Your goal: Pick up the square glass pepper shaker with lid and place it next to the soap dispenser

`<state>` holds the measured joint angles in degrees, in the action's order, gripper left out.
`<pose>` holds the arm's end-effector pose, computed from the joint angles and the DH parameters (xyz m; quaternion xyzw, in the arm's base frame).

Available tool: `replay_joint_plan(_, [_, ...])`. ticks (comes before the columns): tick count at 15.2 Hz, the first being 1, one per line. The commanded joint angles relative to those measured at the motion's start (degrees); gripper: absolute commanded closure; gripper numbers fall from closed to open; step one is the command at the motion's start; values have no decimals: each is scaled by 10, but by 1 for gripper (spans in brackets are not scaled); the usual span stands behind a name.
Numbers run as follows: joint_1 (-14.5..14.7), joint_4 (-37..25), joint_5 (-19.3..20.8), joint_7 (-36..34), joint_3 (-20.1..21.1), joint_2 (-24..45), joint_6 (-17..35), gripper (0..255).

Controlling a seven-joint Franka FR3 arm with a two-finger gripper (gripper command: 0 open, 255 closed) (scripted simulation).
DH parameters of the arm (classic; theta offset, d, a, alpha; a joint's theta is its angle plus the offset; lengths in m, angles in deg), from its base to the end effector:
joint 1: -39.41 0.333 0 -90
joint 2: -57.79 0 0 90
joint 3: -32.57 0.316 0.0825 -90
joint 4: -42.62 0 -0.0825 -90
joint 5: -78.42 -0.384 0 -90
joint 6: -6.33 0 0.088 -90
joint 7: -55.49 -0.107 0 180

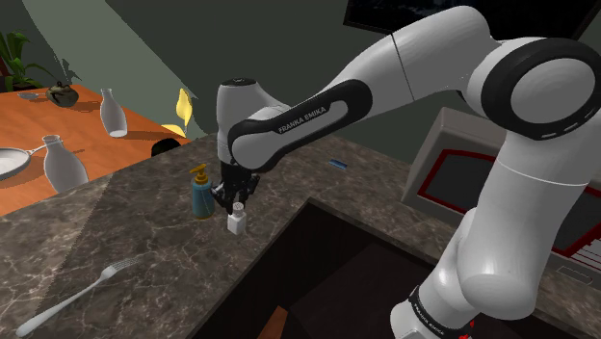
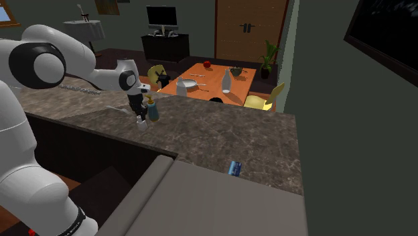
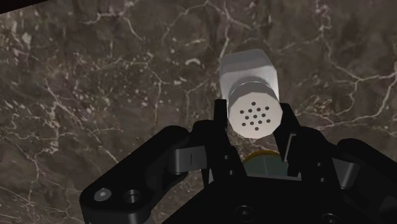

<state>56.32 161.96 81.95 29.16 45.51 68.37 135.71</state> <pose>0.4995 0.2819 0.3401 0.9988 0.0485 -0.0003 0.0038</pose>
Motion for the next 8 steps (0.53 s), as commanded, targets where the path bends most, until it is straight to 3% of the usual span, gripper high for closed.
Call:
replay_joint_plan(1, [0,0,0,0,0,0,0,0])
replay_joint_plan(6, [0,0,0,0,0,0,0,0])
replay_joint_plan(8, [-1,-15,-7,5,2,-20,-35,0])
